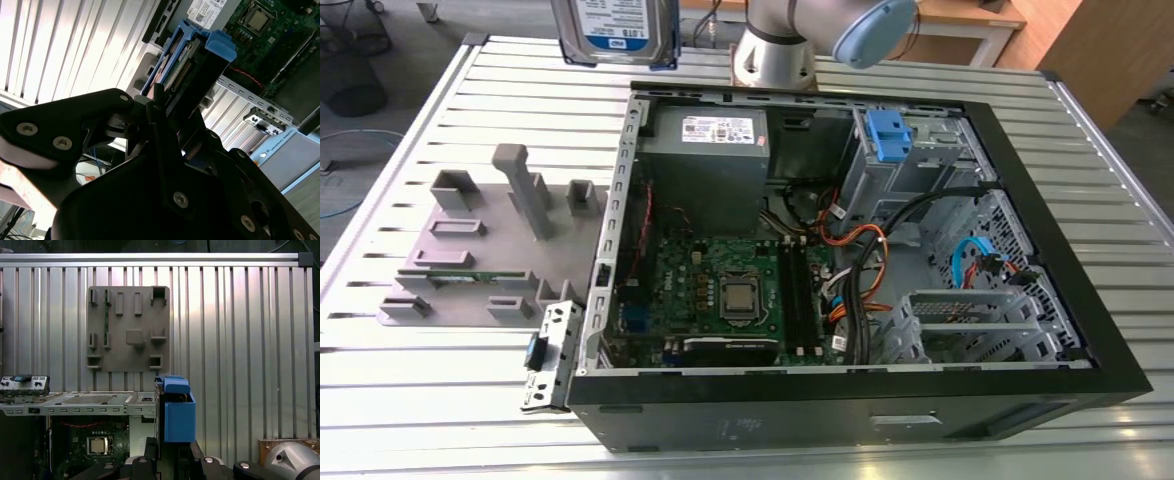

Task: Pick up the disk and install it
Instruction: 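Pick up the disk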

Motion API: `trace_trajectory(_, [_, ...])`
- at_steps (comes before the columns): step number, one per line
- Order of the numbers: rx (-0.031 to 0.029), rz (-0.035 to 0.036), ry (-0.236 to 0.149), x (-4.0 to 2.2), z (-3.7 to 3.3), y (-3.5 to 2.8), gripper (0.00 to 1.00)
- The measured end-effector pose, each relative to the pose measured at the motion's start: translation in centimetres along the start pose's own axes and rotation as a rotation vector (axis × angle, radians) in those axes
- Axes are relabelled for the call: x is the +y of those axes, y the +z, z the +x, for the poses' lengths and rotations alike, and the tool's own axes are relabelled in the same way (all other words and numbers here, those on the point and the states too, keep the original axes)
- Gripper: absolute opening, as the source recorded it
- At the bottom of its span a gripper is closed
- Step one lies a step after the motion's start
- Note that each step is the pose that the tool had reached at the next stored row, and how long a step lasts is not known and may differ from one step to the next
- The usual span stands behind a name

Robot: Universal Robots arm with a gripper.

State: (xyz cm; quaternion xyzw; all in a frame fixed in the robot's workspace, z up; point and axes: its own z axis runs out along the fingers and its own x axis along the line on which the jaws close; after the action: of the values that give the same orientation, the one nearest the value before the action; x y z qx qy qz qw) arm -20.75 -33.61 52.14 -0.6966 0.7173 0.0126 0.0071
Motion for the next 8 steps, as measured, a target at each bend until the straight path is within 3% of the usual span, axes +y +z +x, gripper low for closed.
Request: trace_trajectory(8, [0.0000,0.0000,0.000,-0.81,-0.02,-0.01,0.35])
